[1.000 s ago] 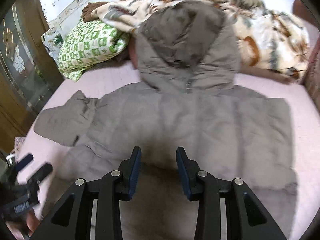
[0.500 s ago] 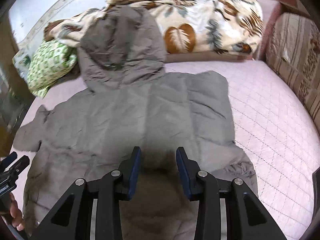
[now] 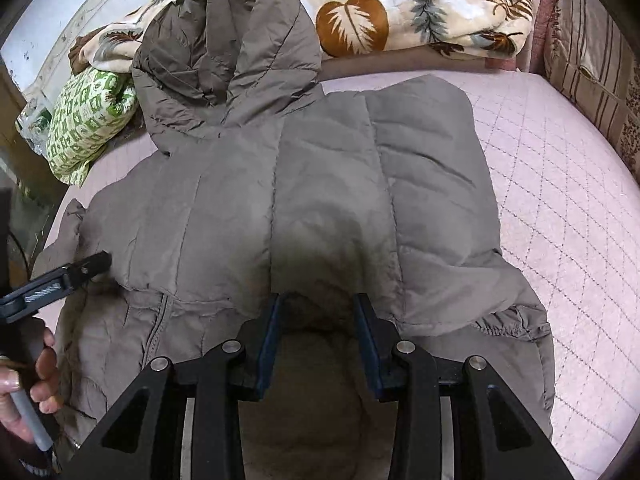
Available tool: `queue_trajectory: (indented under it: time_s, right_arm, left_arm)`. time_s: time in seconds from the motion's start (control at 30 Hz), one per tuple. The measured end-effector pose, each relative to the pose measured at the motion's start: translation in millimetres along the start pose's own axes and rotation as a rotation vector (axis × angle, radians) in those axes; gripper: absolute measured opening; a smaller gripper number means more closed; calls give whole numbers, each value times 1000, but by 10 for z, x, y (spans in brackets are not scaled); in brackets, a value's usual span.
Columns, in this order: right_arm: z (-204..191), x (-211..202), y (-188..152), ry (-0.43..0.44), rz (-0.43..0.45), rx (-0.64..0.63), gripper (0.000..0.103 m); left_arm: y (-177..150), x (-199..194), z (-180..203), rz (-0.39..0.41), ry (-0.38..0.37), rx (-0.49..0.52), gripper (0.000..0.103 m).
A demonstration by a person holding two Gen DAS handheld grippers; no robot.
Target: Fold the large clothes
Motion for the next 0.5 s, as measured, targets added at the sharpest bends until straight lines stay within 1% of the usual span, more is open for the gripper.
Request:
queue_trajectory:
  time_s: [0.13,0.27,0.3,0.43,0.5]
  right_arm:
    - [-77,-128,56,-3,44,-19,39]
    - [-152,-251,116,29,100,-17,39]
    - [-161,-273,135,32,111,-16,40]
    - [-197,-350,180,33,142,-22,40]
    - [-211,-379,179,43,150,-18,40]
  left_arm:
    - [-77,141,-78,-59,-30,-40,103]
    - [-149,175,-65,-44,-40,-13,103]
    - [-180,180,-53,-38,-35,2,103]
    - [-273,238,12,-64,14,70,103]
    - [-298,232,18,-60,21,73,103]
Point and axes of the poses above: each gripper's, at about its wrist camera, not at the fingertips, and x roughly the way its jaws point, z to its right, y to its top, the point moved 9 cm from there along x, roughly the way its jaws point, and after that the axes turned 5 degrees about -x, right-handed, at the moved point
